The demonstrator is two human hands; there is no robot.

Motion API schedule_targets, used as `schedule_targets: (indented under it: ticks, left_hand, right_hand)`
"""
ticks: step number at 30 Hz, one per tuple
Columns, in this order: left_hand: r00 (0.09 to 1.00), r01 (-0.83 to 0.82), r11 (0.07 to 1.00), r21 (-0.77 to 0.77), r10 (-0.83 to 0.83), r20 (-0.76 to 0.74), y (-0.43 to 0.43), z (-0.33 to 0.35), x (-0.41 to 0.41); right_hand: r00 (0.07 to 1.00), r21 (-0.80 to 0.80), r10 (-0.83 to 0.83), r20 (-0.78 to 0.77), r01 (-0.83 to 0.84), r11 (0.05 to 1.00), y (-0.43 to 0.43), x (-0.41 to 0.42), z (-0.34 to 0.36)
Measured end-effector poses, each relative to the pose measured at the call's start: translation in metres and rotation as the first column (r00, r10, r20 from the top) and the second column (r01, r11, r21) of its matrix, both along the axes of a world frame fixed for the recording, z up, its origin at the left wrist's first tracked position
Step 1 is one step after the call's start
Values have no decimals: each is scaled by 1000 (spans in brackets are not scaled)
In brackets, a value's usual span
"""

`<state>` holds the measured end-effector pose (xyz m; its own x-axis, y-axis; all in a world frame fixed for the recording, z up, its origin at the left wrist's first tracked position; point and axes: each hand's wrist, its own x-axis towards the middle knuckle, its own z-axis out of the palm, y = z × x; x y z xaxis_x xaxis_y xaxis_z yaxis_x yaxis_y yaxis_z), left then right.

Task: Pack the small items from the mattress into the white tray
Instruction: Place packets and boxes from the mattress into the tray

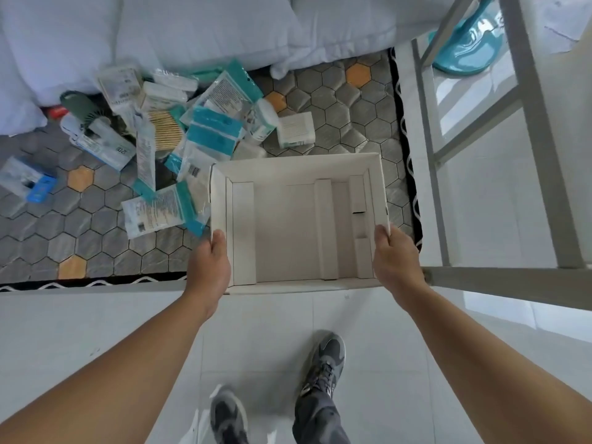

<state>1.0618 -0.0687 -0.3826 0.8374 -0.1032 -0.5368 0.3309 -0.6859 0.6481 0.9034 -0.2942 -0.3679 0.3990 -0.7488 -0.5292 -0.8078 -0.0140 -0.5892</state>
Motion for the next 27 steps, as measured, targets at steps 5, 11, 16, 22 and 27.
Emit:
schedule_targets:
  ticks: [5,11,16,22,27]
  left_hand:
    - [999,41,996,-81,-43,-27,1,3,-2]
    - [997,42,992,116,-50,67,41,-18,53]
    - [905,270,815,512,-396,153,68,-47,114]
    - [757,499,605,620,-653,27,74,-70,154]
    - [705,492,608,623,-698,124,70,-71,152]
  right_hand:
    - [992,-91,3,-129,-15,996,3,4,-6]
    - [984,-491,40,-176,-123,862,20,3,-2]
    - [923,-743,382,38,-229,628,62,42,15]
    - [818,-589,538,203,-336,735,138,107,20]
    - [766,-500,613,196,-460,734,160,135,20]
